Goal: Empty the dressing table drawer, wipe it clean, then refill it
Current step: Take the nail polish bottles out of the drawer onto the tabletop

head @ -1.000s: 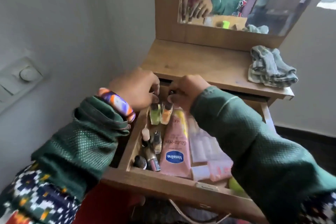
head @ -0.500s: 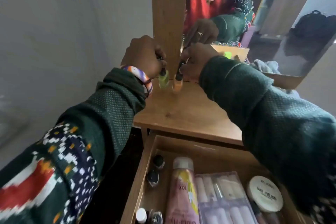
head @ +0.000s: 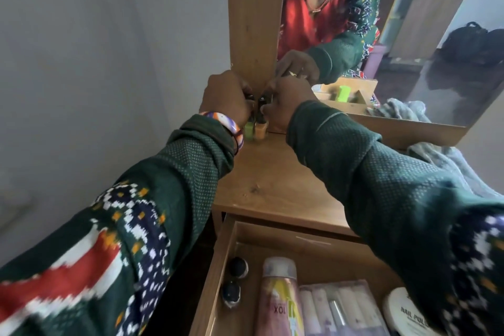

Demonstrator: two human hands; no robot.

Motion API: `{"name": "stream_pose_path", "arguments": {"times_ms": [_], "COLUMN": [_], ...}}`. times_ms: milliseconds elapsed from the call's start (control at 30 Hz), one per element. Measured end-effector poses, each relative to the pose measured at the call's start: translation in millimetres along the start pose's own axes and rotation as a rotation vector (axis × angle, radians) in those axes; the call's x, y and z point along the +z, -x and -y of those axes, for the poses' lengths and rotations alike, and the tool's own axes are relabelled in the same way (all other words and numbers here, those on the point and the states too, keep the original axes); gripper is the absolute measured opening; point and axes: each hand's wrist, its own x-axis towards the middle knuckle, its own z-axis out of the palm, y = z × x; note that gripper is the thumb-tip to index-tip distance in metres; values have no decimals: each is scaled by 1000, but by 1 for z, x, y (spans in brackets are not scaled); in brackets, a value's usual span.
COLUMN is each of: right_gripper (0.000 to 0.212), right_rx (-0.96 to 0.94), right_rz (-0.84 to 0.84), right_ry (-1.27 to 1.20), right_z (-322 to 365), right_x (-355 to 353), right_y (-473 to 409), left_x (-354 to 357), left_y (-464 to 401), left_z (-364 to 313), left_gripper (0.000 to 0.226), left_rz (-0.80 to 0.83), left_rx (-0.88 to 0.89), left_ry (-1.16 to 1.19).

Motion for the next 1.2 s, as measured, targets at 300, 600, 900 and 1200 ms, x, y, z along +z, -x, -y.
{"name": "stream_pose_path", "arguments": {"times_ms": [300,600,900,1200], "right_gripper": [20,17,45,43], "right_rx": [-20,-85,-60,-26], "right_rz": [-65,354,374,388], "right_ry": [-92,96,158,108], "right_z": [-1,13,17,22], "right_x": [-30,31,80,82], "right_y": [55,159,178,181], "left_x": [-51,-34,-10,-14], "left_y": [60,179,216,219], "left_z": [6,22,32,27], "left_gripper": [18,22,28,31], "left_rz": [51,529,430,462], "left_rx": [79,66,177,166], "left_ry": [54,-139,-577,-588]}}
